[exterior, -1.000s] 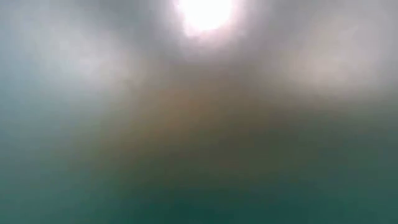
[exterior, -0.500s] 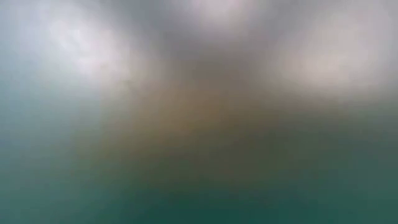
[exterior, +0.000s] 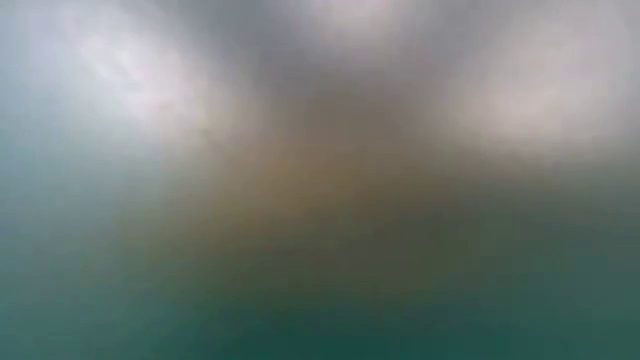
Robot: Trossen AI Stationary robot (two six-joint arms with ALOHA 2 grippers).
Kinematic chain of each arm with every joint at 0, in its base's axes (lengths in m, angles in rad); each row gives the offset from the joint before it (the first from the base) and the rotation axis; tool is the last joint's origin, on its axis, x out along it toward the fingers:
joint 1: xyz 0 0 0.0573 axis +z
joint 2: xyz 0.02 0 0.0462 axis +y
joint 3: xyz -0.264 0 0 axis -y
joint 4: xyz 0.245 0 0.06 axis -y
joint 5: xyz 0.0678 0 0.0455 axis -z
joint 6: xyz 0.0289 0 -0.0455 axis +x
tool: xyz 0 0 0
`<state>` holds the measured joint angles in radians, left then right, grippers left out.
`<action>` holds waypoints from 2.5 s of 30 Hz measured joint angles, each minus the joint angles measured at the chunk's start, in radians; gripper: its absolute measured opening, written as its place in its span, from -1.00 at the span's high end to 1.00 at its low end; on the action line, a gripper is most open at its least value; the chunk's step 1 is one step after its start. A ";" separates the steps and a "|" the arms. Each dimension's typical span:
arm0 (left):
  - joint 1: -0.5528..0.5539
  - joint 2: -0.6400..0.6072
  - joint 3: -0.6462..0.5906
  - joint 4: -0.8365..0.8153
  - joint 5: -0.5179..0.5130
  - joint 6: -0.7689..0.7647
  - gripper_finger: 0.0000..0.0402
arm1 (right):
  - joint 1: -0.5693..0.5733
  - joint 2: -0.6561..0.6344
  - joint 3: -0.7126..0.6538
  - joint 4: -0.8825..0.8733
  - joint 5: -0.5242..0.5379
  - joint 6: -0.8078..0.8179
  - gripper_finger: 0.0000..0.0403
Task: Sort Maruchan noodles
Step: Put the orange noodle pack into the white bin
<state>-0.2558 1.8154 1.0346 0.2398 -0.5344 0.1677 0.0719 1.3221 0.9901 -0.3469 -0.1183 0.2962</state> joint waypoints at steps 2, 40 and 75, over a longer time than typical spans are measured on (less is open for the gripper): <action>-0.001 -0.001 0.000 -0.008 0.003 -0.010 0.55 | -0.003 -0.020 0.017 -0.047 -0.018 0.000 0.52; -0.781 -0.492 -0.010 -1.035 0.423 -2.071 0.53 | -0.020 -0.043 -0.010 -0.414 0.171 0.160 0.10; -0.652 -0.492 -0.010 -1.441 -0.392 -1.848 0.08 | -0.024 -0.043 -0.141 -0.564 0.103 0.474 0.06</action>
<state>-0.9077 1.3235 1.0245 -1.2010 -0.9265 -1.6807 0.0475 1.2793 0.8489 -0.9106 -0.0148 0.7707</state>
